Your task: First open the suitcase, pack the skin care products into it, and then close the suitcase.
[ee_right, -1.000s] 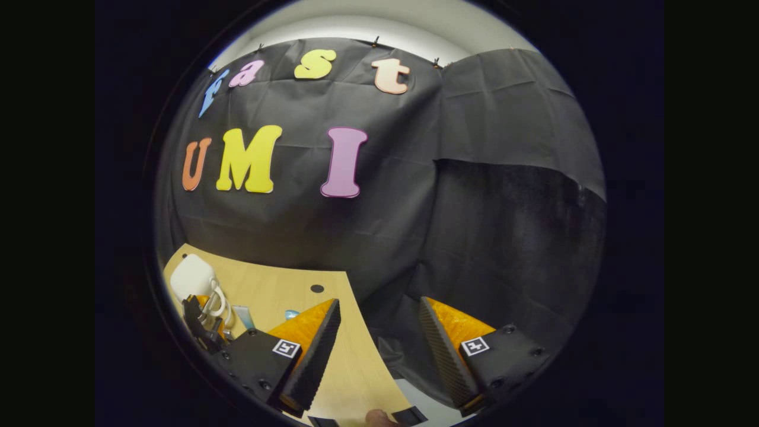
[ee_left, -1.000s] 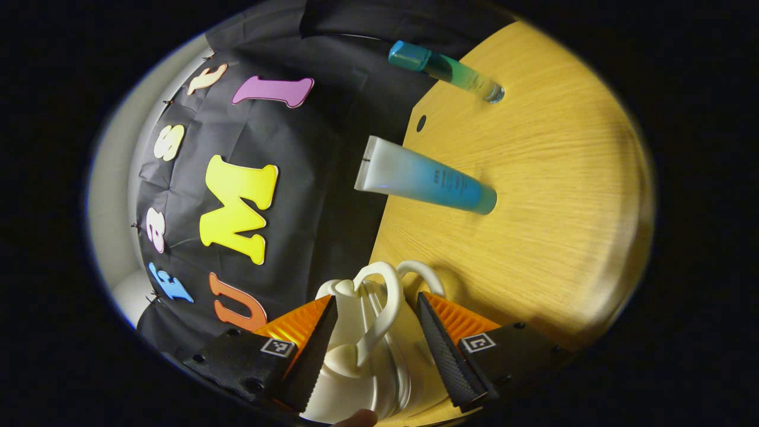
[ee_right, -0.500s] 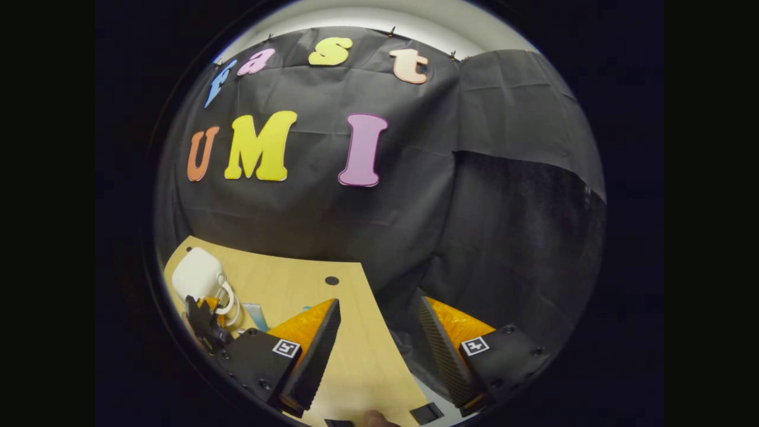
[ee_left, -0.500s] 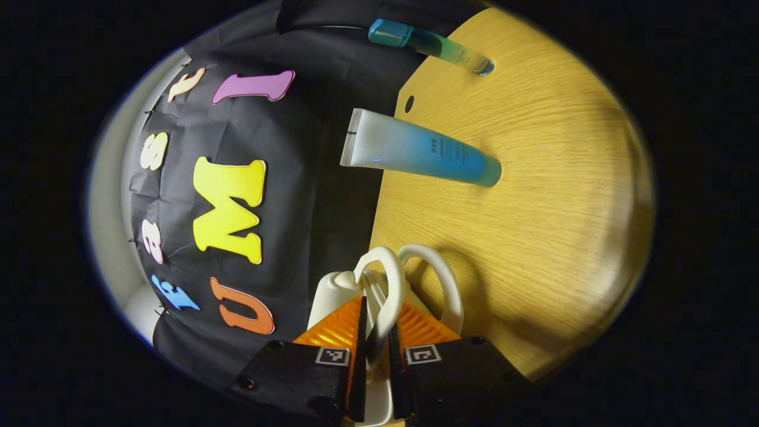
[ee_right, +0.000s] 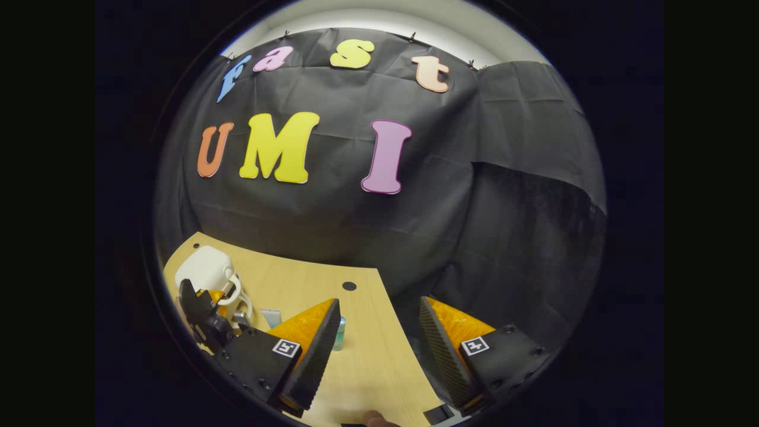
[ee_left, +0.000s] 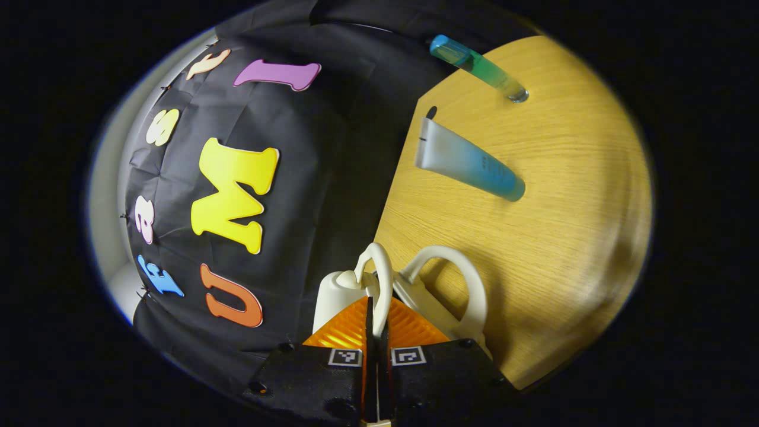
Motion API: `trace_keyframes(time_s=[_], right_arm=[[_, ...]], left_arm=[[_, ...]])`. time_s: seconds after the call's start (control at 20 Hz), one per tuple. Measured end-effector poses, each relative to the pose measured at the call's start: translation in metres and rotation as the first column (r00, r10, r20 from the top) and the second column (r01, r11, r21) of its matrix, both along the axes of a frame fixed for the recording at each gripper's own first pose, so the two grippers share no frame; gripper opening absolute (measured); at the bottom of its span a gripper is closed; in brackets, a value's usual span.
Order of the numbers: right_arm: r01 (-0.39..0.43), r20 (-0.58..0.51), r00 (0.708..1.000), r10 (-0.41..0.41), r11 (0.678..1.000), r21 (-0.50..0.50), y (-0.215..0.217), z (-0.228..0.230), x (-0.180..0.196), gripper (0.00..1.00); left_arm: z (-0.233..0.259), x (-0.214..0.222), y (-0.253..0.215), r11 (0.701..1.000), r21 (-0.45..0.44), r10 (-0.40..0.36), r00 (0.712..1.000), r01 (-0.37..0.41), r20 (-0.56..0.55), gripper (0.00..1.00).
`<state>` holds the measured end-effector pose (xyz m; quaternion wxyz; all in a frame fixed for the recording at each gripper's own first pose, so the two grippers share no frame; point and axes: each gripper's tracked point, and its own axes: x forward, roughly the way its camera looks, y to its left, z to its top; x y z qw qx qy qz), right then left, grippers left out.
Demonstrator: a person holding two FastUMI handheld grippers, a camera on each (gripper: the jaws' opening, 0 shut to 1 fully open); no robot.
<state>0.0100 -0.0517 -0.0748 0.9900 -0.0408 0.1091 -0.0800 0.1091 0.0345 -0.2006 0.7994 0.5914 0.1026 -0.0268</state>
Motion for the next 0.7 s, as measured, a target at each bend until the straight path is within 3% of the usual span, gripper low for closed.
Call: trace_keyframes(time_s=[0.3, 0.7], right_arm=[[-0.036, 0.028, 0.999, 0.036, 0.999, -0.013, 0.020, 0.012, 0.006, 0.80], [-0.087, 0.045, 0.995, 0.087, 0.996, -0.011, 0.067, 0.014, 0.014, 0.80]], left_arm=[[0.067, 0.002, 0.035, 0.979, -0.201, 0.033, 0.999, -0.027, 0.029, 0.03], [0.135, -0.009, 0.117, 0.935, -0.348, 0.092, 0.994, -0.069, 0.051, 0.03]])
